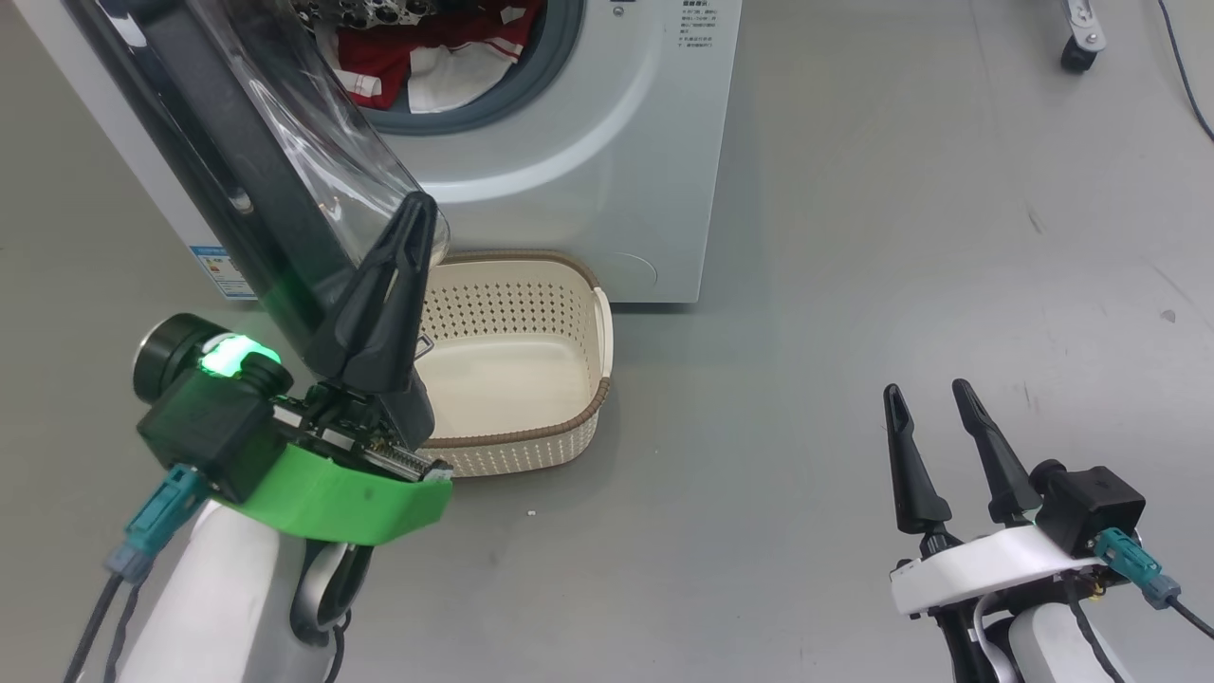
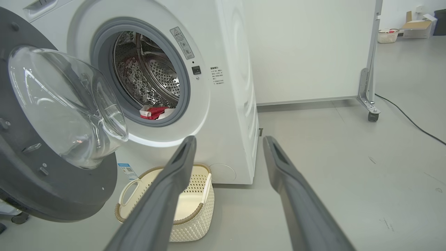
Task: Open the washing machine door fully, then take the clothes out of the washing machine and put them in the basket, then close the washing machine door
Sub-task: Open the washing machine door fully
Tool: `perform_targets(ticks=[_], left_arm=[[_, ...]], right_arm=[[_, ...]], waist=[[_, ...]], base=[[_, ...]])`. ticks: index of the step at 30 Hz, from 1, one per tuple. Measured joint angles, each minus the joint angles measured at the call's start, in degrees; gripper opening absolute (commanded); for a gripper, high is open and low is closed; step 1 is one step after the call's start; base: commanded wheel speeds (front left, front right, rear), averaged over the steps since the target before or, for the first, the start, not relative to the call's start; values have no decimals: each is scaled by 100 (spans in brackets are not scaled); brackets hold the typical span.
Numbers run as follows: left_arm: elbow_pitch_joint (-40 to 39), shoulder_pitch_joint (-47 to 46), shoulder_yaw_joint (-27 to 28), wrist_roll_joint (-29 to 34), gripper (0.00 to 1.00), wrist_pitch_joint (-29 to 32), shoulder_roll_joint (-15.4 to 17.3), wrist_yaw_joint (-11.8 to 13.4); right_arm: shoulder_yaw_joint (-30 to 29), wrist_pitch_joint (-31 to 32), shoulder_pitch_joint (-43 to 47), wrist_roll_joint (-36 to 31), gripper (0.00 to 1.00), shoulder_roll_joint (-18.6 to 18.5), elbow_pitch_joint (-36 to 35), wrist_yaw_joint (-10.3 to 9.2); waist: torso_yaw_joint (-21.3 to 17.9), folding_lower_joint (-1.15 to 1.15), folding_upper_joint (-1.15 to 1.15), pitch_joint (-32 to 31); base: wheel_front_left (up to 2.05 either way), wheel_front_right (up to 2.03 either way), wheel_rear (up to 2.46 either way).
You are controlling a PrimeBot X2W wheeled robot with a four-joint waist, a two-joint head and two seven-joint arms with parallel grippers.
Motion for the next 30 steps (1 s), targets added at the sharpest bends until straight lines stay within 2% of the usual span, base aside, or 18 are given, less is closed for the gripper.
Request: perform_targets(ticks=[9, 21, 30], left_arm=[[459, 18, -304, -60, 0, 448, -16, 0], [1095, 144, -301, -266, 0, 969, -80, 13], [1447, 152, -234, -266, 0, 1206, -76, 199]], right_arm=[[-35, 0, -5, 0, 100, 3, -8, 0], [-26, 0, -10, 0, 100, 26, -8, 0], [-34, 0, -12, 0, 100, 45, -8, 0]], waist=[[-74, 0, 0, 57], [-188, 0, 0, 128], [-251, 0, 0, 164]], base=[[0, 0, 0], [0, 0, 0], [0, 0, 0]])
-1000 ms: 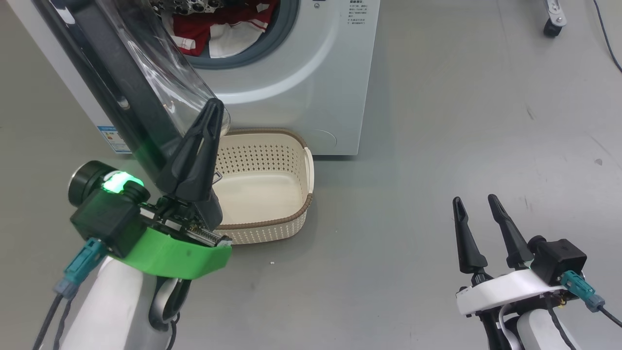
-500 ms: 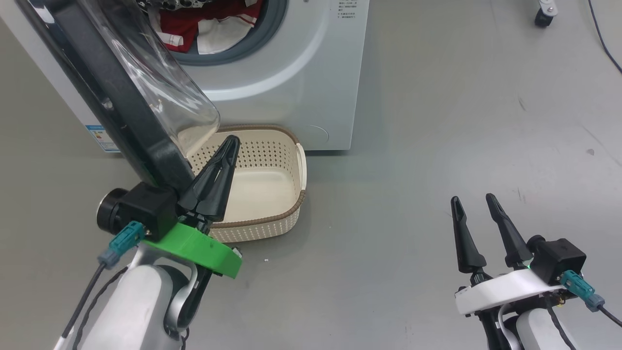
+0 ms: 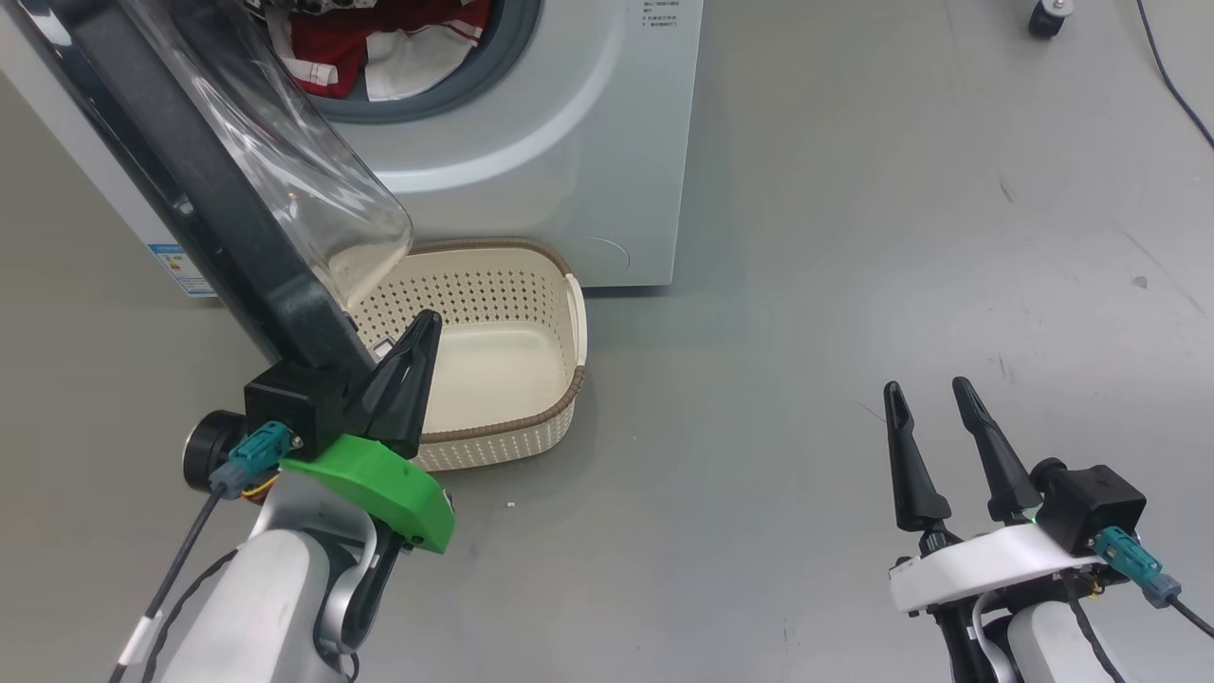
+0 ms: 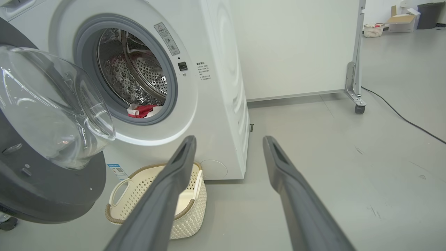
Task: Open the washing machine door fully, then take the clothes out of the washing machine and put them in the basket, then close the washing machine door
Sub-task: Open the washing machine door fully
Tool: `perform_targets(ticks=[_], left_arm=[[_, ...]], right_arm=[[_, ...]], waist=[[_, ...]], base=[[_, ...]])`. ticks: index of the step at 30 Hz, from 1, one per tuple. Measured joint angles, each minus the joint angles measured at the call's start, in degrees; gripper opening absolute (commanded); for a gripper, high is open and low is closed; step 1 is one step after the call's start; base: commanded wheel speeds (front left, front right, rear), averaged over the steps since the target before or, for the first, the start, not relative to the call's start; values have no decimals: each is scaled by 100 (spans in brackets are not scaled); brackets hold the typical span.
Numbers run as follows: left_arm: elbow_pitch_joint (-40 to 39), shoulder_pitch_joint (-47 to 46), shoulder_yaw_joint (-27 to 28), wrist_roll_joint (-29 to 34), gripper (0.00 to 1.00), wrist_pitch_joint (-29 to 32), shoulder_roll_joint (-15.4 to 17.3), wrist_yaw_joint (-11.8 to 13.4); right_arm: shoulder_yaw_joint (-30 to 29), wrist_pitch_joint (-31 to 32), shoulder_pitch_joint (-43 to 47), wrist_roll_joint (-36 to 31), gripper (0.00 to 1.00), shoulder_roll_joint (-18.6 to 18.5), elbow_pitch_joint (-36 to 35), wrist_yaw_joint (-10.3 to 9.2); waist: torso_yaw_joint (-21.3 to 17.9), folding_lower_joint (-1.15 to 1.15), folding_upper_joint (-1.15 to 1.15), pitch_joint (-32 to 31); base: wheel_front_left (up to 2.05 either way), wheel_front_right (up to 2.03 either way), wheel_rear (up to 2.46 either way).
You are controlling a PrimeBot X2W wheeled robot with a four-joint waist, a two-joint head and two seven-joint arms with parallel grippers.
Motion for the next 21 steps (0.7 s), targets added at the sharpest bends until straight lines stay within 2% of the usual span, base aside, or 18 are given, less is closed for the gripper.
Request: perform_targets(ticks=[13, 21], left_arm=[[438, 3, 78, -55, 0, 200, -15, 138], [568, -2, 82, -53, 0, 177, -15, 140]], right_arm=[[-14, 0, -3, 9, 100, 26, 4, 0], [-20, 0, -4, 9, 100, 38, 10, 0]], waist=[[-27, 0, 0, 25], [-16, 0, 0, 23]], base=[[0, 0, 0], [0, 0, 0]])
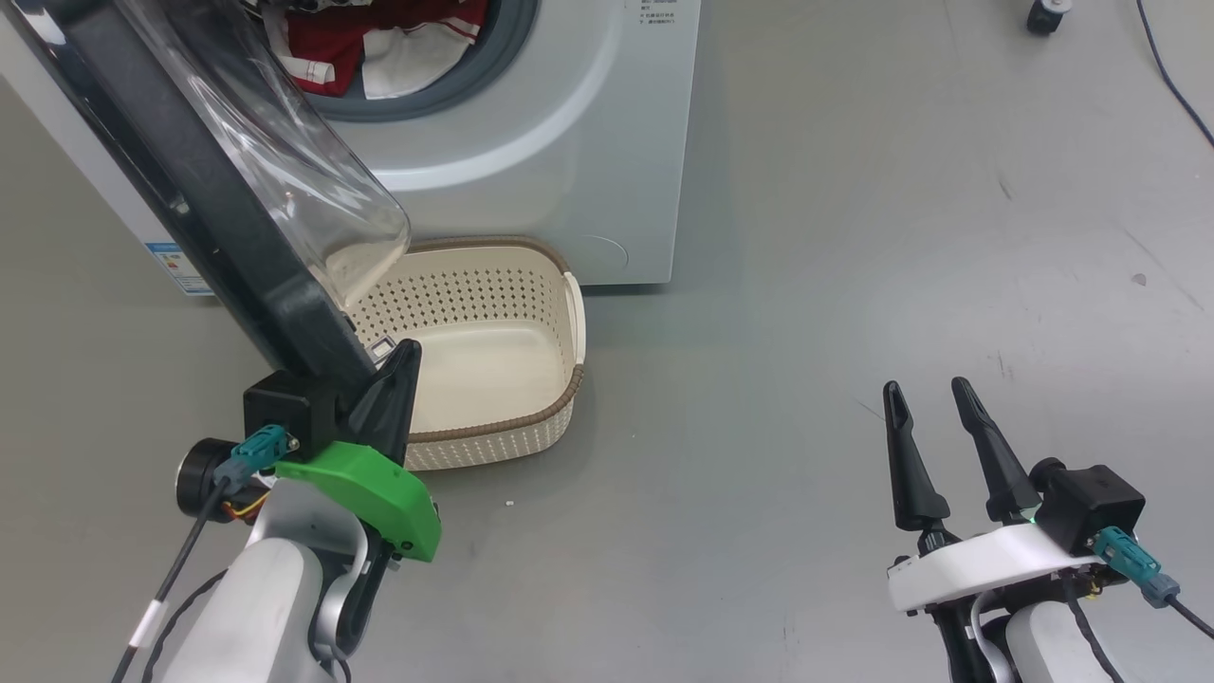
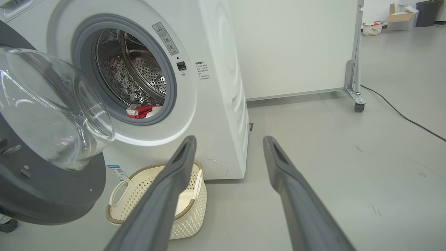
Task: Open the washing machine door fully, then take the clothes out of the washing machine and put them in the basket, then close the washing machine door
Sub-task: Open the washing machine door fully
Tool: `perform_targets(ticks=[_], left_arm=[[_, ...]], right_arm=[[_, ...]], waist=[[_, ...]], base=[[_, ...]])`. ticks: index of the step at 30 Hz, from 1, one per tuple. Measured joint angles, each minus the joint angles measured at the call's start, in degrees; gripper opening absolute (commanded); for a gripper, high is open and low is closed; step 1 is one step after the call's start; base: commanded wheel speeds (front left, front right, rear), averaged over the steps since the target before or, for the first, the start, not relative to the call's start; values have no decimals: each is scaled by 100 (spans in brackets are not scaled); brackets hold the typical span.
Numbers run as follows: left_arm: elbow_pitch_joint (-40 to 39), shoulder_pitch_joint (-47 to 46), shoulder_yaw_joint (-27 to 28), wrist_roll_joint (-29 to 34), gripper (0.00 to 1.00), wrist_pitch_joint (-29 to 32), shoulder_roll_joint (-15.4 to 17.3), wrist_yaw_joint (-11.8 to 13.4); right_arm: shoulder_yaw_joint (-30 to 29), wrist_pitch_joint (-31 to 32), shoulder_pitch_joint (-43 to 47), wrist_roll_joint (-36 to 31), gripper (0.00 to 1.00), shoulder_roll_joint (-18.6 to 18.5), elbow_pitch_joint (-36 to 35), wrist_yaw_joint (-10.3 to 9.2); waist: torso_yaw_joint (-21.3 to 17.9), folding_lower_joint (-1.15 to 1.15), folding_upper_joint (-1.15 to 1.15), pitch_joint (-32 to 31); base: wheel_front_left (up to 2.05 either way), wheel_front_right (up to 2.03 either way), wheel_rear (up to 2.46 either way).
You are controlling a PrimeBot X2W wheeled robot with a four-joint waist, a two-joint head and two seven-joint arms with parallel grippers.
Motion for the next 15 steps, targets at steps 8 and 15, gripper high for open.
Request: perform_targets(ticks=[8, 15], left_arm=[[130, -10, 1, 4, 0, -92, -19, 4], [255, -13, -26, 9, 0, -196, -85, 3]], right_arm=[[-41, 0, 0, 0, 100, -1, 9, 0], [-131, 0, 3, 0, 100, -65, 11, 0]], waist=[[63, 0, 0, -41], [214, 0, 0, -91]], base=[[0, 0, 0], [0, 0, 0]])
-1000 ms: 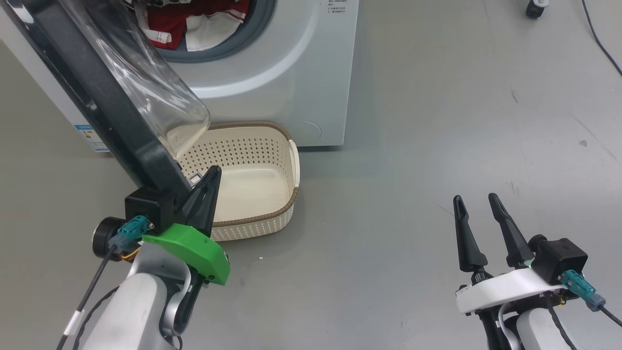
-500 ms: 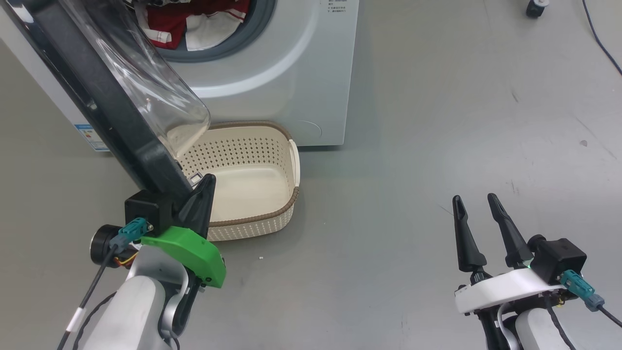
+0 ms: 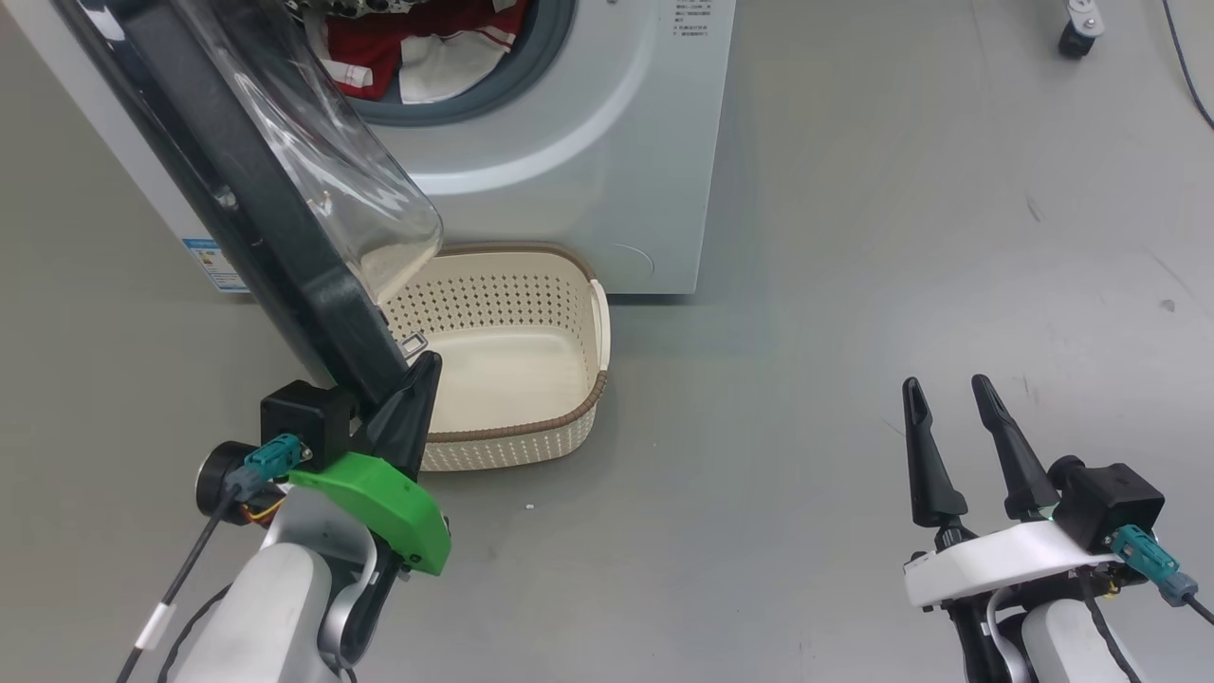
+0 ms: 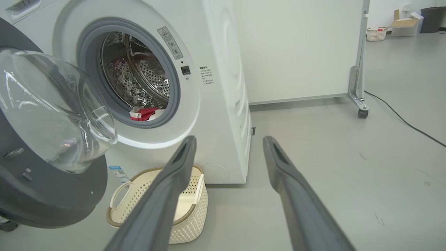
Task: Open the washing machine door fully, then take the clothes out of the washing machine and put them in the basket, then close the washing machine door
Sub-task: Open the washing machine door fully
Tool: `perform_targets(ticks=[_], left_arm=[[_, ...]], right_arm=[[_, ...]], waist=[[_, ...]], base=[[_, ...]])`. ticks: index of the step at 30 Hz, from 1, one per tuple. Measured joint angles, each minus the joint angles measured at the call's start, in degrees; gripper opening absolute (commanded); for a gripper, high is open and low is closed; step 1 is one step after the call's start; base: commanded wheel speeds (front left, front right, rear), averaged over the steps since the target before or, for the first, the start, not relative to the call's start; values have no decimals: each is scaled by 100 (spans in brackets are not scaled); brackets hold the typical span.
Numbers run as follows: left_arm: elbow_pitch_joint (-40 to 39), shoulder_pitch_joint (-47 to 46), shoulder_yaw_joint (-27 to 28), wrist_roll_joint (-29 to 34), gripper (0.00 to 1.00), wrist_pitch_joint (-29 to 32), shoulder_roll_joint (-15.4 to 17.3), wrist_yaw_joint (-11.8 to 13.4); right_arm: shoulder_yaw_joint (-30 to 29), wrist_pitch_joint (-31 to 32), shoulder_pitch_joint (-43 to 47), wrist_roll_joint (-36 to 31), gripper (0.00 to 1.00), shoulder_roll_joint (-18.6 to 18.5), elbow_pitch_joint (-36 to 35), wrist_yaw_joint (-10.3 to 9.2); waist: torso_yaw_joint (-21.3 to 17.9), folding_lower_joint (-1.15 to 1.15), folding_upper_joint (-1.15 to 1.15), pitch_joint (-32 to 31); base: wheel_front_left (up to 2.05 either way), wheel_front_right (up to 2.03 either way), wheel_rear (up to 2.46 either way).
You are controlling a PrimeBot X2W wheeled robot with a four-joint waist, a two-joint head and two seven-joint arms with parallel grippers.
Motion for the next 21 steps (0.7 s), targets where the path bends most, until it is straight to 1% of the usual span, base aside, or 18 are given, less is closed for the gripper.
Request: perform_targets(ticks=[7, 21], left_arm=[[100, 0, 20, -7, 0, -76, -76, 1], [212, -18, 122, -58, 0, -252, -130, 2]], right_arm=[[102, 0, 1, 0, 100, -9, -2, 0], [78, 0, 2, 0, 100, -21, -12, 0]], waist=[[222, 0, 0, -20], [668, 0, 0, 110]], base=[[0, 0, 0], [0, 0, 0]])
